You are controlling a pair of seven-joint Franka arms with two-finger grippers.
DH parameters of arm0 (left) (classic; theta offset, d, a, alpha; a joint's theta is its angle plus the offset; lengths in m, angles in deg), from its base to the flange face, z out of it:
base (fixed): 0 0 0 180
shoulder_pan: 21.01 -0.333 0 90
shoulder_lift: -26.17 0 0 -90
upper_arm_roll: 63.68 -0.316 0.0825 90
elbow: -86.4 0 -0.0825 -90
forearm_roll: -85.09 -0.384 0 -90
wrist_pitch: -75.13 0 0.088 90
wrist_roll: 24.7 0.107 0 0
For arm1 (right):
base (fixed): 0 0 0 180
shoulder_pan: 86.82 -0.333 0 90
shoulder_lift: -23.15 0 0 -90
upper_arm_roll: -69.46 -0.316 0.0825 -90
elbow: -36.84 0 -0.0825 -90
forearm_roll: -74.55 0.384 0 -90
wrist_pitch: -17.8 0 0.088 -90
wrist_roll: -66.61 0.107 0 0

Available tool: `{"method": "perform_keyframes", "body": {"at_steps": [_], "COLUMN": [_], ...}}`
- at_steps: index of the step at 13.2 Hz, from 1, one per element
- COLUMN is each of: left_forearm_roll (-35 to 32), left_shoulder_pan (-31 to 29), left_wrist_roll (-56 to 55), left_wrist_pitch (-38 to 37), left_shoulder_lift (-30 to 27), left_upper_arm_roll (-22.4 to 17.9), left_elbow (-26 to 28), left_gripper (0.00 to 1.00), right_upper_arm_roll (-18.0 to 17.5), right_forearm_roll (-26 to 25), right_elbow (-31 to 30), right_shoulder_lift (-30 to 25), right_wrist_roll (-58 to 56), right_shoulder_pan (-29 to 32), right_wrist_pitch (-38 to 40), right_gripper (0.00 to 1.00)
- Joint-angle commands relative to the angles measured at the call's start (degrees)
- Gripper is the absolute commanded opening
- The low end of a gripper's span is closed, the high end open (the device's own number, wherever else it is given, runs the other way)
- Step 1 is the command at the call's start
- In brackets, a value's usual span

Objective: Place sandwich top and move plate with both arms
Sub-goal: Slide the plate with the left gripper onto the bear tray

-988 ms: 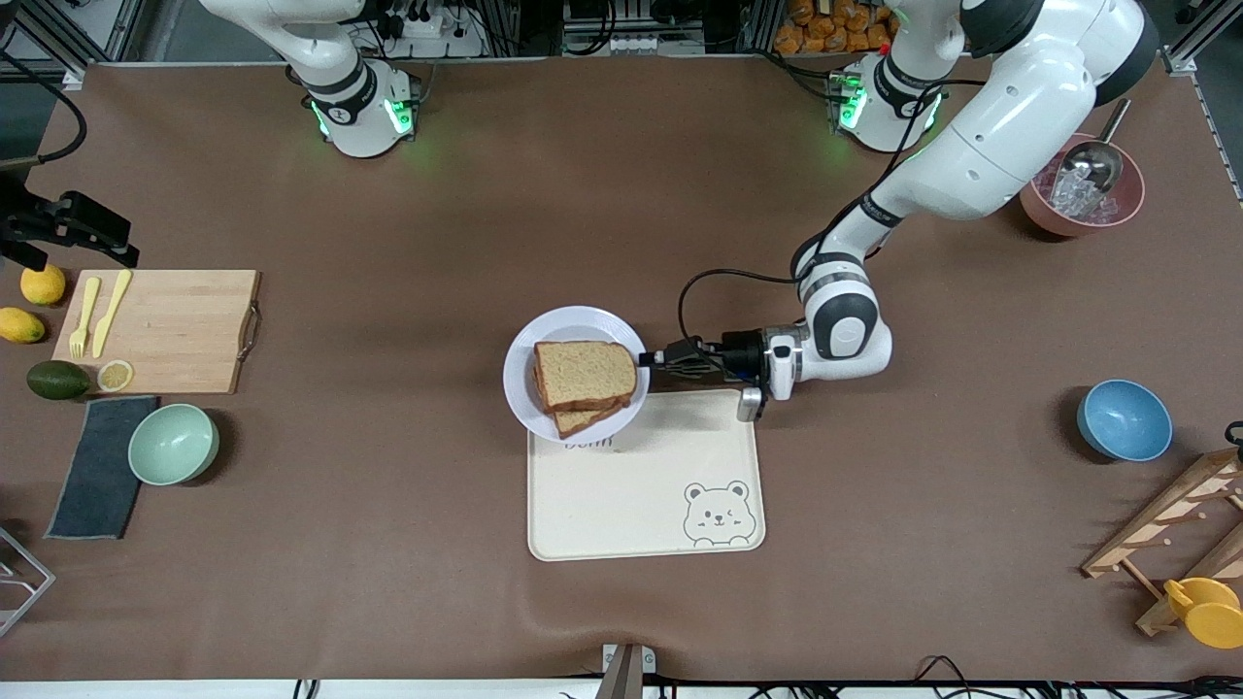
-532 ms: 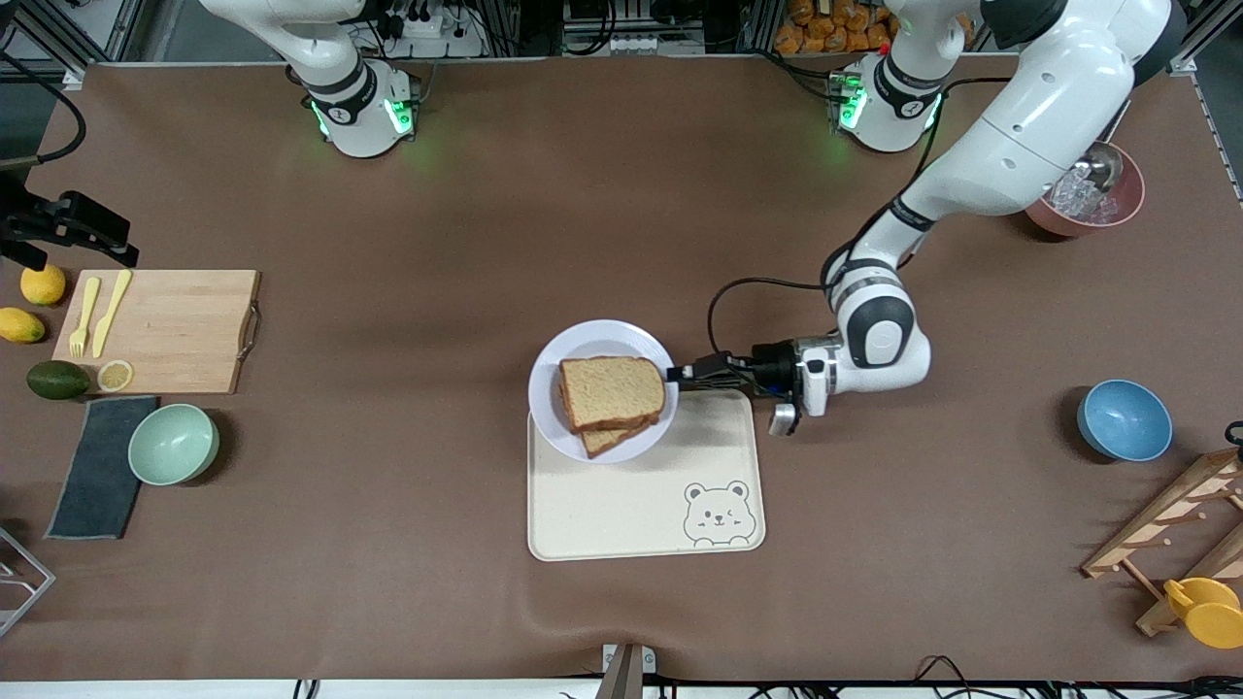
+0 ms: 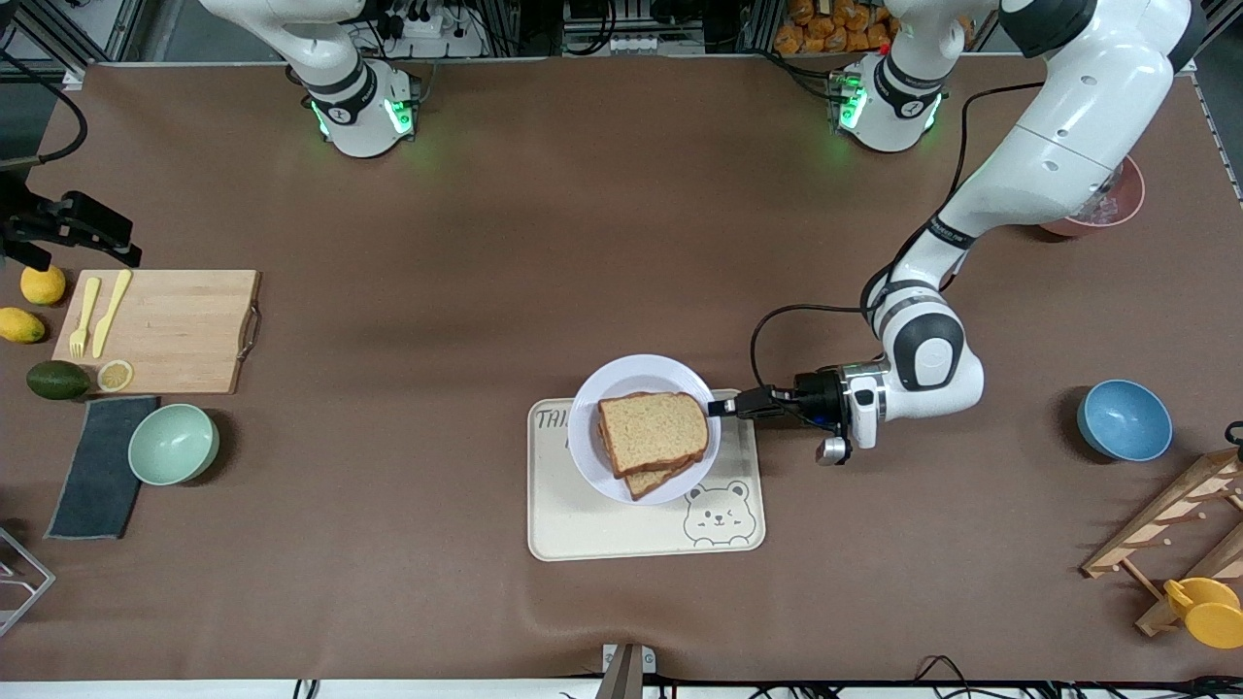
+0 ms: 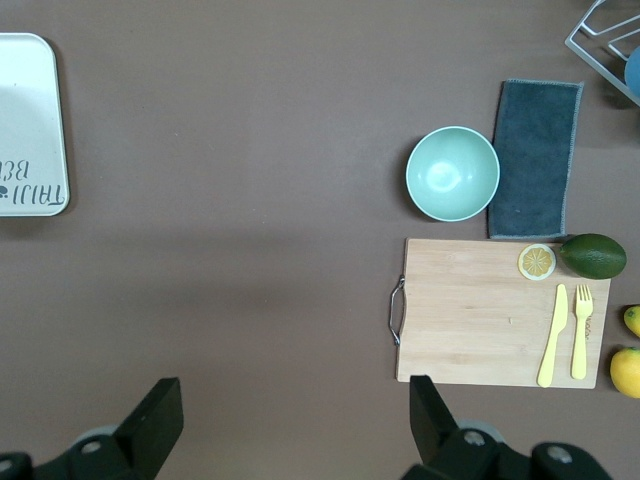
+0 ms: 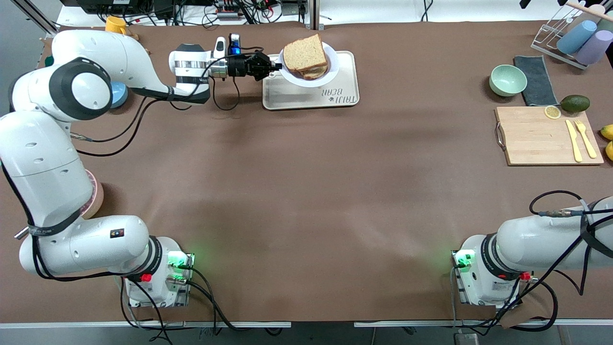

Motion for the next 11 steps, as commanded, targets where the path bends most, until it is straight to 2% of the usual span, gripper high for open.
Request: {"method": "perform_keyframes", "body": {"at_steps": [1, 4, 11], "left_forearm_roll": [-1.5, -1.3, -1.3], "left_shoulder_pan": [1.8, 4.7, 4.9], "left_wrist_roll": [-1.3, -1.0, 2.2], "left_wrist_pitch": [-1.1, -1.1, -1.1], "left_shoulder_lift": [4.2, 5.9, 10.4], "left_upper_arm_roll": [-2.9, -7.0, -7.5], "left_elbow": [-5.4, -6.7, -7.8], "left_gripper": [0.0, 0.0, 0.0], "right_upper_arm_roll": [-0.3, -0.3, -0.3], "right_forearm_roll": [1.1, 1.1, 1.1], "right_elbow": [-0.6, -0.6, -0.7], "right_shoulder_lift": [-0.7, -0.6, -0.5], "right_wrist_roll": [0.8, 0.8, 0.8], "right_shoulder_pan": [0.6, 1.0, 1.2], "right_wrist_pitch": [-0.3, -0.3, -0.3], "right_gripper": [1.0, 1.0, 1.0]}}
